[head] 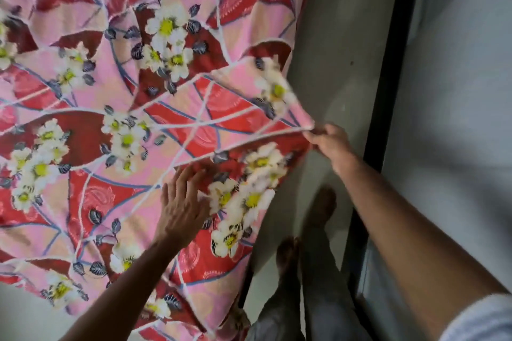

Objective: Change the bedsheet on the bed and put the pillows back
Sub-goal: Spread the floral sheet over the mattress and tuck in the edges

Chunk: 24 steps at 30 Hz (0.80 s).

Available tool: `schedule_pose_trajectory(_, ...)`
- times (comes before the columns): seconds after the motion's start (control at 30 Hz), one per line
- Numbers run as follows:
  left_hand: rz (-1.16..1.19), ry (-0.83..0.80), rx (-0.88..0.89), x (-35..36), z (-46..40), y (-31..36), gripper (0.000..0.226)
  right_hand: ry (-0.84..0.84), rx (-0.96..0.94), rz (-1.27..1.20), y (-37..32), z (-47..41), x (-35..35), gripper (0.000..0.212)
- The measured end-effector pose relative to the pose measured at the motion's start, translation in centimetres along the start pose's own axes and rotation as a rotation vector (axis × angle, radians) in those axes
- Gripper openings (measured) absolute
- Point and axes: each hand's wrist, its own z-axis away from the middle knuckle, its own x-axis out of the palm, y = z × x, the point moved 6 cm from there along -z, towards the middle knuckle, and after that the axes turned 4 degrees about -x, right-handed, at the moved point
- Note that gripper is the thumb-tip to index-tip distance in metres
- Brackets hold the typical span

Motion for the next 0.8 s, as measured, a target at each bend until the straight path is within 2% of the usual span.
schedule_pose_trajectory(0.03, -0.024, -0.018, 0.029, -0.6, -1.5, 0.9, 0.065, 0.030, 0.010, 0.078, 0.6, -1.0, -2.2, 0.022)
schedule_pose_trajectory(0.1, -0.053, -0.062, 0.035, -1.8, -5.3, 2.8, 0.068, -0.025, 0.043, 0.238, 1.7, -2.3, -3.9, 0.031)
schedule_pose_trajectory(0.17, -0.062, -0.103, 0.040, -2.9, -9.1, 5.1, 0.070, -0.131, 0.012, 0.392, 2.1, -2.8, -3.0, 0.026)
schedule_pose_trajectory(0.23, -0.041, -0.113, 0.025, -4.4, -13.0, 7.8, 0.073, -0.260, 0.037, 0.448, 1.0, -3.2, -2.0, 0.011)
schedule_pose_trajectory(0.27, -0.032, -0.105, 0.022, -5.1, -15.0, 9.1, 0.073, -0.307, 0.061, 0.449, 0.4, -3.6, -1.8, 0.012)
schedule_pose_trajectory(0.33, 0.000, -0.064, 0.035, -6.5, -18.9, 11.6, 0.073, -0.342, 0.047, 0.356, -1.8, -5.5, -1.6, 0.028)
schedule_pose_trajectory(0.4, 0.043, -0.033, 0.049, -7.6, -22.9, 13.6, 0.076, -0.309, 0.060, 0.241, -4.1, -8.5, -1.7, 0.042)
schedule_pose_trajectory(0.6, -0.018, 0.001, 0.100, -10.4, -34.1, 17.2, 0.082, -0.170, -0.003, 0.168, -16.6, -19.0, -1.8, 0.040)
schedule_pose_trajectory(0.7, -0.069, 0.041, 0.196, -12.0, -38.9, 18.6, 0.082, -0.113, -0.040, 0.048, -23.0, -24.8, -1.5, 0.024)
schedule_pose_trajectory(0.8, -0.066, 0.066, 0.255, -13.3, -42.4, 19.4, 0.081, -0.067, 0.034, -0.057, -27.7, -30.4, -0.7, 0.063)
